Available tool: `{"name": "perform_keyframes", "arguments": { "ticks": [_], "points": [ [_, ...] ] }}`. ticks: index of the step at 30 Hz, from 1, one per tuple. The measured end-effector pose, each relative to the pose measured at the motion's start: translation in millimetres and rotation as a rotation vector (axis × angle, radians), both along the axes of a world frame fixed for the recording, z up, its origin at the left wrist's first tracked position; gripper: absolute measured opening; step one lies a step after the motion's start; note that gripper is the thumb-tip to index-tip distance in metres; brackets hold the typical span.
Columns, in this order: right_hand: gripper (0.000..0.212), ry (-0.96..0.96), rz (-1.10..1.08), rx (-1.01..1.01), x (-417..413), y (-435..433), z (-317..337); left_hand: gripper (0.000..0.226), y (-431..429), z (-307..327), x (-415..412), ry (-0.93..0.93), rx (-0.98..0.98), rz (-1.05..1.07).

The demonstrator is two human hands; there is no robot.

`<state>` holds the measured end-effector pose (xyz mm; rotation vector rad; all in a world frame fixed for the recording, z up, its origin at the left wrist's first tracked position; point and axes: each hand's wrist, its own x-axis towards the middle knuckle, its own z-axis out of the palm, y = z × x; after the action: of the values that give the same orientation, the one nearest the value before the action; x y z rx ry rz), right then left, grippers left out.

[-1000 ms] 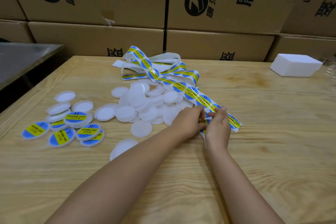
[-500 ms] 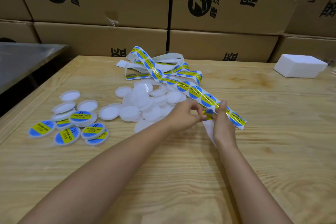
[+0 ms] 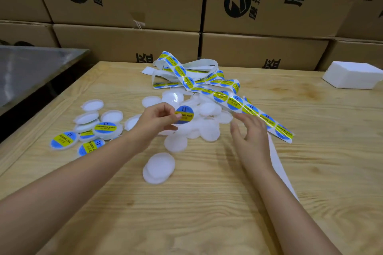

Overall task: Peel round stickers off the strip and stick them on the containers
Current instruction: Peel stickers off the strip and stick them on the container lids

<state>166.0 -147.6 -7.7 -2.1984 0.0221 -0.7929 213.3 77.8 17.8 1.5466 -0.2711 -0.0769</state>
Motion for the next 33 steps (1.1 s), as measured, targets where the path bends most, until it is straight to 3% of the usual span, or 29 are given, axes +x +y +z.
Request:
{"name": "perform_keyframes", "arguments": {
  "ticks": [7, 12, 17, 20, 23, 28, 33],
  "points": [
    [0.010, 0.257, 0.361, 0.306, -11, 42, 3, 0.014, 14, -15, -22, 0.090, -0.065, -0.078],
    [0.017, 0.286, 0.393, 0.441, -14, 52, 0, 0.016, 12, -20, -28, 0.041, -0.013, -0.089],
    [0.017, 0.241, 0.301, 0.439, -10, 53, -3, 0.020, 8, -24, -28, -0.042, -0.009, -0.015],
    [0.019, 0.194, 0.257, 0.418, -8, 54, -4, 0.034, 4, -29, -27, -0.265, 0.210, 0.208],
    [0.018, 0.157, 0.228, 0.480, -8, 53, -3, 0.030, 7, -28, -21, -0.372, 0.420, 0.406],
    [0.017, 0.167, 0.212, 0.518, -7, 50, -2, 0.039, 16, -28, -15, -0.169, 0.737, 0.394],
    [0.016, 0.170, 0.223, 0.523, -7, 51, -2, 0.047, 13, -27, -16, -0.182, 0.895, 0.291]
  ]
}}
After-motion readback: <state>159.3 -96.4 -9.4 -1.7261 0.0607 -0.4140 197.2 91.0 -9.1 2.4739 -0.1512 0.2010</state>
